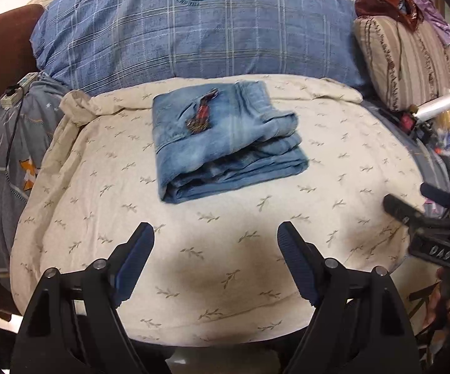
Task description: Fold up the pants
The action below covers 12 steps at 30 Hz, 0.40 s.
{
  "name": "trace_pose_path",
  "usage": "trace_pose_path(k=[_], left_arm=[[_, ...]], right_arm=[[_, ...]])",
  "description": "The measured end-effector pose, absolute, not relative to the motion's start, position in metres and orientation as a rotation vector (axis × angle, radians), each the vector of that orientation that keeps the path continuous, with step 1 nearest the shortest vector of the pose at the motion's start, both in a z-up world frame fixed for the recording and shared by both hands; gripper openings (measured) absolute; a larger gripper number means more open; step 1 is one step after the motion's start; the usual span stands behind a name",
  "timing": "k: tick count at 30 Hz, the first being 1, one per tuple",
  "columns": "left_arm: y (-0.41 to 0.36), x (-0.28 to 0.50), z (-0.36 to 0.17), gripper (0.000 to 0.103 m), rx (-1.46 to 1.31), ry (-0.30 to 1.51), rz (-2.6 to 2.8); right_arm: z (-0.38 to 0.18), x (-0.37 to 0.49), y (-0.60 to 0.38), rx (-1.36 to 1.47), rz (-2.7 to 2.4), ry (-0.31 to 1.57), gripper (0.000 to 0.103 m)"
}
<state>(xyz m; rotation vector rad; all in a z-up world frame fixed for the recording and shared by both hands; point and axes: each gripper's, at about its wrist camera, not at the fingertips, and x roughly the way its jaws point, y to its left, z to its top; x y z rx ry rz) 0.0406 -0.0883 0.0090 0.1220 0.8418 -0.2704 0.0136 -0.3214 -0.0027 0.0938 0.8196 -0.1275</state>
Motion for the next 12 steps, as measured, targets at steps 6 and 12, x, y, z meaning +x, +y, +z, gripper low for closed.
trace_pose_path(k=[6,12], left_arm=[[-0.090,0.039,0.033,0.083,0.092,0.779,-0.295],[-0.093,0.038,0.027,0.083,0.125,0.789,-0.276]], right_arm=[[0.000,0.015,-0.319,0.080,-0.126,0.818,0.103],[0.005,0.016,-0.318,0.062,-0.129,0.809,0.103]])
